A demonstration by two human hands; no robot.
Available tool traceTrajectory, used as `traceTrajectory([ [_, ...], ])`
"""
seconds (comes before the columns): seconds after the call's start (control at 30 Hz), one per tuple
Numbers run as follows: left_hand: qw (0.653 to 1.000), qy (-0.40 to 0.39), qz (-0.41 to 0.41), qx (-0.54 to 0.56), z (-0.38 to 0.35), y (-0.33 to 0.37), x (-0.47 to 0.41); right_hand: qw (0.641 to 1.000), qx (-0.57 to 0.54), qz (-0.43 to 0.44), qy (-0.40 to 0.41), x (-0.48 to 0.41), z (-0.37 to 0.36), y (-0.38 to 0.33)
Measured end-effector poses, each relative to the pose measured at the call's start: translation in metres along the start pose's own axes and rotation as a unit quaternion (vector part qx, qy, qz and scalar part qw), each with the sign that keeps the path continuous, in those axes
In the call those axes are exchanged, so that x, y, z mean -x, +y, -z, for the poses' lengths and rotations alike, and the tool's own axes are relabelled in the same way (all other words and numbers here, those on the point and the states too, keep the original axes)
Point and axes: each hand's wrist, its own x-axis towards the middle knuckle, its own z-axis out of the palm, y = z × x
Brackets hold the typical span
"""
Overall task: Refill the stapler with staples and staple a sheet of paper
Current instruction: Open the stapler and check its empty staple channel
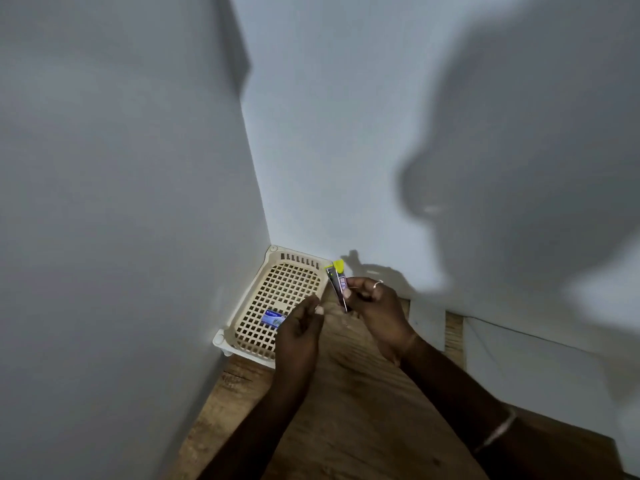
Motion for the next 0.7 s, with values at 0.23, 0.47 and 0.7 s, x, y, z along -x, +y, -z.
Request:
traceTrajectory([
  [0.23, 0.969, -0.226, 0.018, 0.099, -0.041, 0.029, 0.063, 0.976, -0.207, -0.018, -0.061, 0.108, 0.049, -0.051],
  [0.47, 0.947, -0.264, 0.053, 0.174, -0.078, 0.046, 0.124, 0.985, -0.17, -0.008, 0.013, 0.181, 0.083, -0.069],
  [0.7, 0.966, -0.189, 0.09, 0.15, -0.117, 0.059, 0.159, 0.991, 0.072, 0.086, 0.069, 0.211, 0.115, -0.082],
])
